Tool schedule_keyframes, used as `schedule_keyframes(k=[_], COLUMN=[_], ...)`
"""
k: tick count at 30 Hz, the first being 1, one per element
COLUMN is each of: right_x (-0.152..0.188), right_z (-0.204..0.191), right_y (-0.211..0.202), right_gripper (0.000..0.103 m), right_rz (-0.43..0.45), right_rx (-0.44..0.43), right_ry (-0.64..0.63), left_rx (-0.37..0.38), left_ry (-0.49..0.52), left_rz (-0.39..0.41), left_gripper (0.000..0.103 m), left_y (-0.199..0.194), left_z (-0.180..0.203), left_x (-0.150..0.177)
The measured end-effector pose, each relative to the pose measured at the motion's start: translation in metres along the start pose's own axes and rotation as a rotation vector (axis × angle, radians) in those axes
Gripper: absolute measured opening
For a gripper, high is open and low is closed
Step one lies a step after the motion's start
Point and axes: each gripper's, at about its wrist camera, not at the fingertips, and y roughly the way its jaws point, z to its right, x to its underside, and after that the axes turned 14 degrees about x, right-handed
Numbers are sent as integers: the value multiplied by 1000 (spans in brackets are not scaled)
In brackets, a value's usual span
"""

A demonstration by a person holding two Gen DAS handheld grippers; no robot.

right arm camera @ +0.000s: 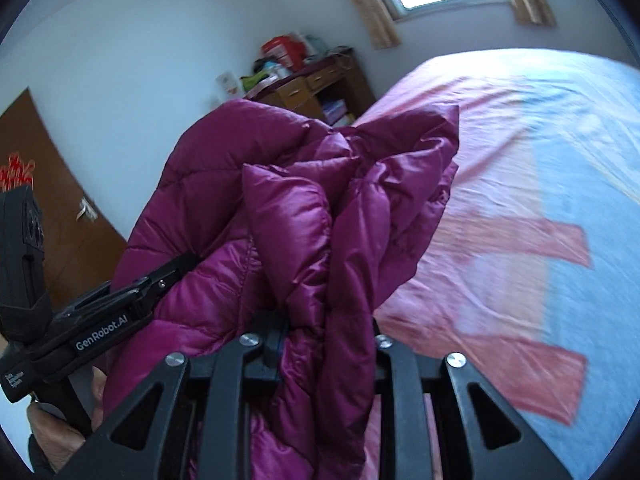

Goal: Fold large clothes

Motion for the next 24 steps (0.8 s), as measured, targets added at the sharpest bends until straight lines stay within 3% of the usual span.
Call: schedule_keyframes(k=[9, 24], right_x=[-7, -15], right_z=[-17, -21], right_y=[52, 71], right_gripper=[24, 24], right_rz=[-19, -33], right_rx=[57, 46], right_ry=[-89, -87], left_rx=[-58, -81], left_ry=[-54, -72], left_rz=[-41, -38], left_gripper=[49, 49], left_y=[49, 57], left_z=[-28, -31], left_x=[4, 8])
